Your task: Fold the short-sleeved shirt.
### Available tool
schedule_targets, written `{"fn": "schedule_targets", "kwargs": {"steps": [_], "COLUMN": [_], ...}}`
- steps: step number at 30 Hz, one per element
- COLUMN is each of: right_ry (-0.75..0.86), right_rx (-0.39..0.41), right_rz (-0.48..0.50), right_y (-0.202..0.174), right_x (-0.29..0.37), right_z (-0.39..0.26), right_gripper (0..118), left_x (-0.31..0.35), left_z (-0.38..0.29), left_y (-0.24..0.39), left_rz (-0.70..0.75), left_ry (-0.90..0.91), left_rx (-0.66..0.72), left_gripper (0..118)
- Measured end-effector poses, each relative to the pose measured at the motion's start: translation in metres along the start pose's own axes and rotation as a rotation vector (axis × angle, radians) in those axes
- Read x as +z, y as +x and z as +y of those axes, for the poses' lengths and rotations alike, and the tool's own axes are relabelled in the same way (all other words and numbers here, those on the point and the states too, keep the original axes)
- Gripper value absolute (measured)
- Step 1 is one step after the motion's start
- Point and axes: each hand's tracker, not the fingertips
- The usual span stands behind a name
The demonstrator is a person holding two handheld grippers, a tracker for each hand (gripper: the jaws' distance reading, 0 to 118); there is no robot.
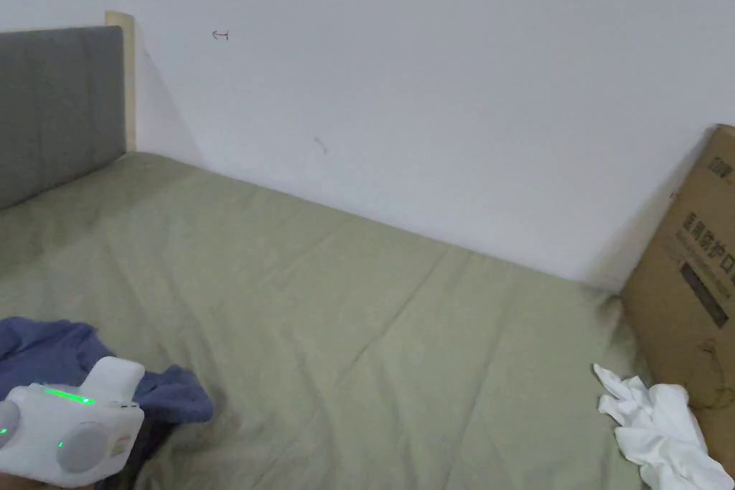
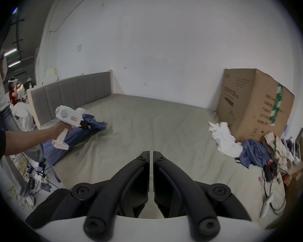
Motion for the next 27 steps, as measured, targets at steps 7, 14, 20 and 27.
{"fn": "schedule_targets", "kwargs": {"steps": [7, 14, 20, 27], "right_ry": [0.025, 0.056, 0.083, 0.102], "right_rx": [-0.119, -0.171, -0.170, -0.185], "right_rz": [-0.079, -0.147, -0.230, -0.351], "right_y": [0.062, 0.108, 0.135, 0.161], "right_x": [0.033, 0.075, 0.123, 0.181], "right_z": [-0.013, -0.028, -0.039, -0.052], "right_gripper": [6, 6, 6, 6], "left_x": [0.021, 0.067, 0.138, 0.222], "left_z": [0.022, 0.037, 0.013, -0.045], "left_y": [0.104, 0.277, 0.442, 0.584], "left_rz": [-0.094, -0.326, -0.570, -0.872], "left_ry": [0.032, 0.087, 0.128, 0.114], "left_rx": [-0.076, -0.260, -0.465, -0.555], "left_gripper": [8, 8, 8, 8]}}
